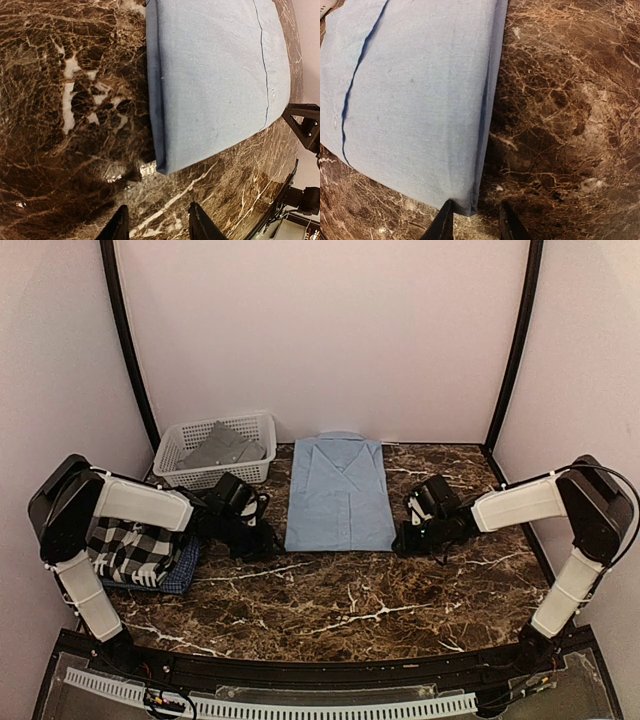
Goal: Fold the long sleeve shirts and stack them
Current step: Pick up the 2/3-rectangle-folded shirt from the center of the board.
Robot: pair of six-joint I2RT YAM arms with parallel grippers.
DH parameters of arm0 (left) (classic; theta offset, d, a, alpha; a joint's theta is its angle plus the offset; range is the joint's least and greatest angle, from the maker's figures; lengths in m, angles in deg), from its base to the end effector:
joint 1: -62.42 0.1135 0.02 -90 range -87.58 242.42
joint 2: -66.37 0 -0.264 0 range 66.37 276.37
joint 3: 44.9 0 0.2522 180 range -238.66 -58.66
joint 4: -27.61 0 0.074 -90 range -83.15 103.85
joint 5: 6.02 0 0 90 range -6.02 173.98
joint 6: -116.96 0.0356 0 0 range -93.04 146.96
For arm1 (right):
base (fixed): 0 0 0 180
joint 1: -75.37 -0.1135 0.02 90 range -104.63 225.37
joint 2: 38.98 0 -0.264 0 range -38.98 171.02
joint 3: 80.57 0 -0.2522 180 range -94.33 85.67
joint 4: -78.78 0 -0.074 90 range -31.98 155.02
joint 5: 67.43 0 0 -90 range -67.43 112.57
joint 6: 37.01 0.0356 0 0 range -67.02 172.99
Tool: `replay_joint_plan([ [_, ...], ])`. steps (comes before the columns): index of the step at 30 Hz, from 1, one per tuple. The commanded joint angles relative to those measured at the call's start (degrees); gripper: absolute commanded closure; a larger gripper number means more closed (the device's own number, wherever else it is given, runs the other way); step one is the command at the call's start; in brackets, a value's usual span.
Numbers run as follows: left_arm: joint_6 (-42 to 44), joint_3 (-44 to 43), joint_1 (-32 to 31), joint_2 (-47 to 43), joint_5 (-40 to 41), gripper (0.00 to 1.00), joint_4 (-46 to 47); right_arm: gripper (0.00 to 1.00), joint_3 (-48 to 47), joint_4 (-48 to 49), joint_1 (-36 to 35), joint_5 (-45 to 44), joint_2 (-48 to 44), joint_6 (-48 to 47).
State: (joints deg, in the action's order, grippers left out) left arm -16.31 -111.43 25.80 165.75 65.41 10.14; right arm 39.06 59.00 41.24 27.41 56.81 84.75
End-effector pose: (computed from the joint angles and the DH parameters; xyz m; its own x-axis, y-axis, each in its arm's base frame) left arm 0.2691 -0.2141 0.1542 -0.9492 -0.1041 -0.2969 0.1072 0.7803 -0.6161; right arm 0.2588 0.1790 0.1401 -0.8932 0.0282 -0.4488 -0.1515 0.9208 0.3593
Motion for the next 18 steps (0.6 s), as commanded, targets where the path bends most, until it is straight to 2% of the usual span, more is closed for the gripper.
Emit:
replay_joint_plan([
  [1,0.7,-1.4,-0.6,1.0,0.1,0.61,0.5,0.73,-1.4,-2.0,-1.0,-1.8,1.8,-0.6],
  [18,-0.2,-4.6,-0.9,5.5,3.2,0.61,2.2,0.76,-0.3,0.6,-1.8,1.2,2.3,0.9],
])
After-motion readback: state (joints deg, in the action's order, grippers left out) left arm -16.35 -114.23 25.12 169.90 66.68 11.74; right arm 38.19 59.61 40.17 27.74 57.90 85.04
